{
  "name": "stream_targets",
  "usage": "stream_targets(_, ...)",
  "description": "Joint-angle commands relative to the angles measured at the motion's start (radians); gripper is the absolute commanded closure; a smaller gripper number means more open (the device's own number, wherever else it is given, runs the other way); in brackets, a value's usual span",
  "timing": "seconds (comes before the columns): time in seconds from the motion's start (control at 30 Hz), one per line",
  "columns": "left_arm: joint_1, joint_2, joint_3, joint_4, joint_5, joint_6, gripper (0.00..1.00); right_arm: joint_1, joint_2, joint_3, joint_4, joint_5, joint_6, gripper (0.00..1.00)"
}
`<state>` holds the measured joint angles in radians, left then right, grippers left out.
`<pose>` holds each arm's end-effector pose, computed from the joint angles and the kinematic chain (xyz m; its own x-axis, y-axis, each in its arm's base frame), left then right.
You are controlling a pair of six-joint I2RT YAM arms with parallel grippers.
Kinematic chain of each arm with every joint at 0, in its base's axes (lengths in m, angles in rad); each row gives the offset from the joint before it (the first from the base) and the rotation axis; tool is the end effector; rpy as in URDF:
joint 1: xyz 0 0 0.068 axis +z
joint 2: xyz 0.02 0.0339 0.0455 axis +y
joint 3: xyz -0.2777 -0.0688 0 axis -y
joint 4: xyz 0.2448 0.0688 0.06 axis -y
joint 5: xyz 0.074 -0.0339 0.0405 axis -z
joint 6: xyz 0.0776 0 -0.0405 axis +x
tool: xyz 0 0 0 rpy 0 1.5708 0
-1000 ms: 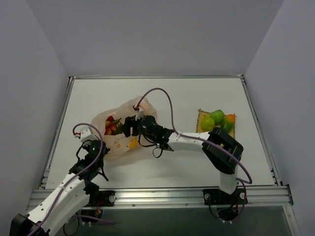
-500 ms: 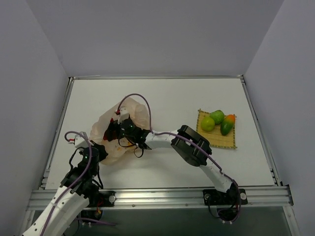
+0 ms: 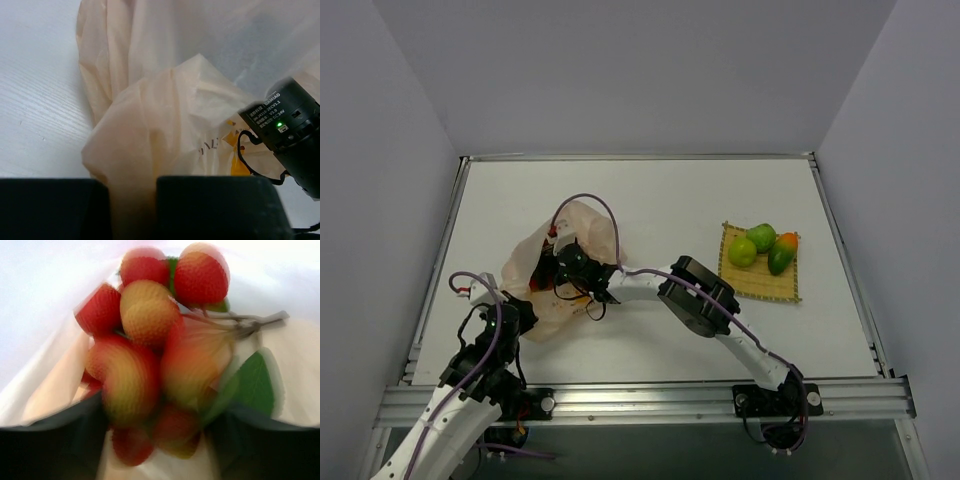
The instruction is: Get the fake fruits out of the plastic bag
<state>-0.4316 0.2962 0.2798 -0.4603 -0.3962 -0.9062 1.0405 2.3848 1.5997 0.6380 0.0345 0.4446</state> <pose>0.1302 -0.0270 0.1837 -0.3157 -0.6541 -0.6874 -0.2821 0.7563 -0.5902 0.2994 0.5054 0.1513 -0.4303 0.1159 -0.8952 -0.7309 0.5373 0.4209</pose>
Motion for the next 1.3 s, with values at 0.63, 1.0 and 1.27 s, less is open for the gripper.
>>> stream_targets(0.63,0.004,0.078,0.084,0.04,-0.01,0.035,0.98,-0.037,-0.361,-0.299,0.272,0.048,-0.063,1.0)
stream_targets(1.0,0.005,0.182,0.104,0.17,-0.018,0.067,0.97,-0.037,-0.555,-0.386,0.272,0.033,-0.06,1.0)
stream_targets(1.27,0.004,0.254,0.127,0.233,-0.026,0.07,0.98,-0.028,-0.654,-0.382,0.265,0.001,-0.024,1.0)
